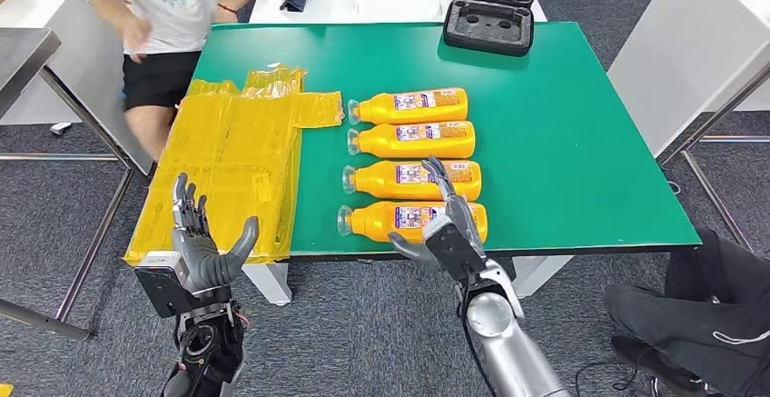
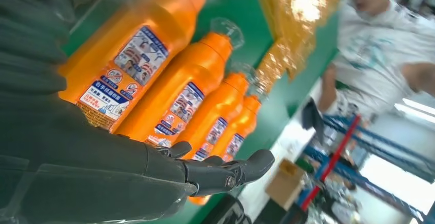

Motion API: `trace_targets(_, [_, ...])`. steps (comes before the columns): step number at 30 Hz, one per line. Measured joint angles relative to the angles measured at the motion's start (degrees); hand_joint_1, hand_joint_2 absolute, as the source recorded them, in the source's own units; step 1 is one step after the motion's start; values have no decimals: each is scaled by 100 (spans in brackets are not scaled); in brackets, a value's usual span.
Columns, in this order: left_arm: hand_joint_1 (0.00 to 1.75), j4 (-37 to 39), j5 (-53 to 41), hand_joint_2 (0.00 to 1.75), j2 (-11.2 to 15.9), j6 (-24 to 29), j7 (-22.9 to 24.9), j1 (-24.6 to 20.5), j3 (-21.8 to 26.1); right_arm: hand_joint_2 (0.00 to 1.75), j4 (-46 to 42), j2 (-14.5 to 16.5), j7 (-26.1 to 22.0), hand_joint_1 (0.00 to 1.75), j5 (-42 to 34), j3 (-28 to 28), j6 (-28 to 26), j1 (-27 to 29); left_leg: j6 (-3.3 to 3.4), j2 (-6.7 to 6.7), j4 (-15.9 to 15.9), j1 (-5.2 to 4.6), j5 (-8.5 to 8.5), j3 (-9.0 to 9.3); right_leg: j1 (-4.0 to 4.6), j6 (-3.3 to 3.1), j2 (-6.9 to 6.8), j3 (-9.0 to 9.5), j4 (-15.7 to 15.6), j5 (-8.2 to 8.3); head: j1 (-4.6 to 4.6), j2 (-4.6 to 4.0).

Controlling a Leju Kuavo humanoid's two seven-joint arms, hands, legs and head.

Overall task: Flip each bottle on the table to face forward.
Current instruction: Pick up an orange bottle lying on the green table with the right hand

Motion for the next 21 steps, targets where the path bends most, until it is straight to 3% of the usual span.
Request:
trace_targets(6, [0, 0, -16, 175, 38, 1, 55, 3, 10, 175, 236, -258, 646, 0, 511, 342, 346, -522, 2, -2, 1, 0, 2, 1, 0, 0, -3, 1, 0, 0, -1, 0])
trace_targets(21, [0, 0, -18, 175, 51, -18, 79, 4, 13, 175, 534, -448, 851, 0, 784, 659, 406, -884, 2, -2, 1, 0, 2, 0, 0, 0, -4, 1, 0, 0, -1, 0])
